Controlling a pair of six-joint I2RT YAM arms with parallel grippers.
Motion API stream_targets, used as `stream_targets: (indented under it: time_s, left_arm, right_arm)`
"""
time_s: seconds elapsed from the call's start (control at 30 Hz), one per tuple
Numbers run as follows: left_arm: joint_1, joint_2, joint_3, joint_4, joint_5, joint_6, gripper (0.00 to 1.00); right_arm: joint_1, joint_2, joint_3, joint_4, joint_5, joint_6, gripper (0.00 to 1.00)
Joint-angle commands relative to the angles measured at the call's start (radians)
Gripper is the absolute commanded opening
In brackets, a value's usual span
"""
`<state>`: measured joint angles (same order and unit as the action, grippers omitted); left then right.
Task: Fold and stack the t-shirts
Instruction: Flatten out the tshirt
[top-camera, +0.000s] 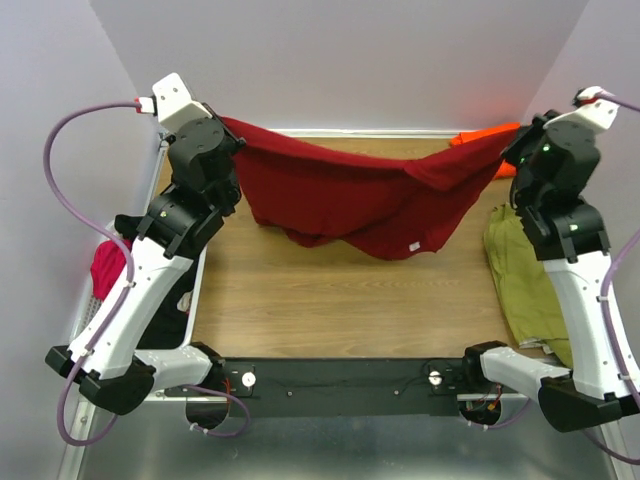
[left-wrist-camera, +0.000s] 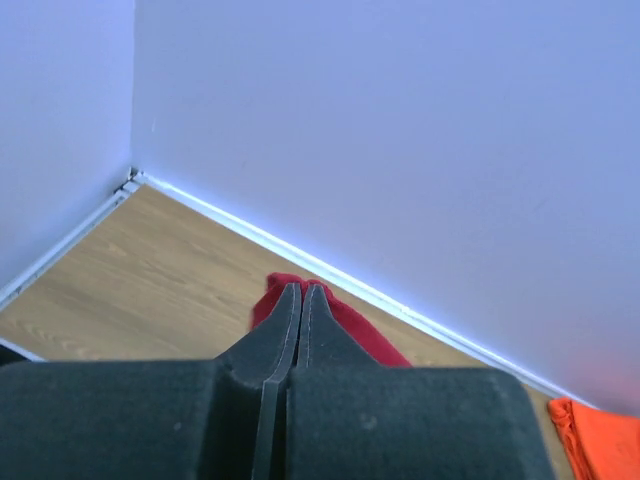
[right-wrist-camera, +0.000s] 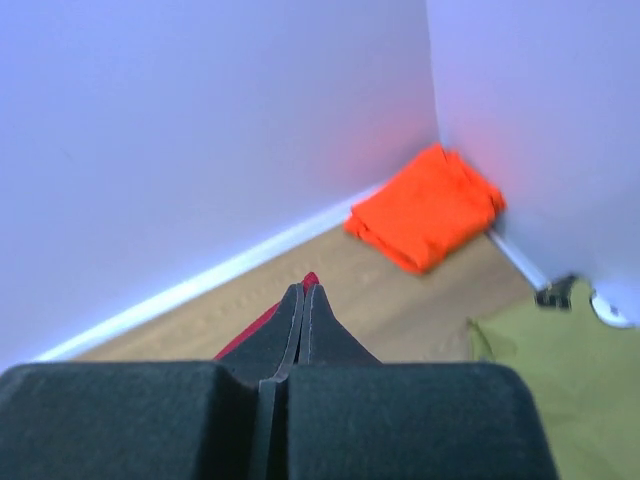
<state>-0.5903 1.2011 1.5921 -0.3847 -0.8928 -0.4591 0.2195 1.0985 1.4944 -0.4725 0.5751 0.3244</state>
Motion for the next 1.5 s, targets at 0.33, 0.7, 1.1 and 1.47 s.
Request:
stream_targets:
  time_s: [0.33, 0.7, 1.1, 1.47]
  left_arm:
    - [0.001, -0.149, -0.014, -0.01, 0.058, 0.062, 0.0]
    - [0.001, -0.201, -0.026, 0.133, 0.068, 0.154, 0.0]
    - [0.001, 0.052, 0.057, 0.418, 0.031, 0.25, 0.0]
    - [0.061, 0.31, 0.308, 0.426, 0.031, 0.25, 0.0]
  right_arm:
    - [-0.005, -0.075, 0.237, -0.008, -0.052, -0.151, 0.01]
    - [-0.005, -0.103, 0.303, -0.008, -0.155, -0.139, 0.01]
    - [-0.005, 0.151, 0.348, 0.107, -0.141, -0.202, 0.01]
    - [-0.003, 0.359, 0.536, 0.133, -0.112, -0.255, 0.01]
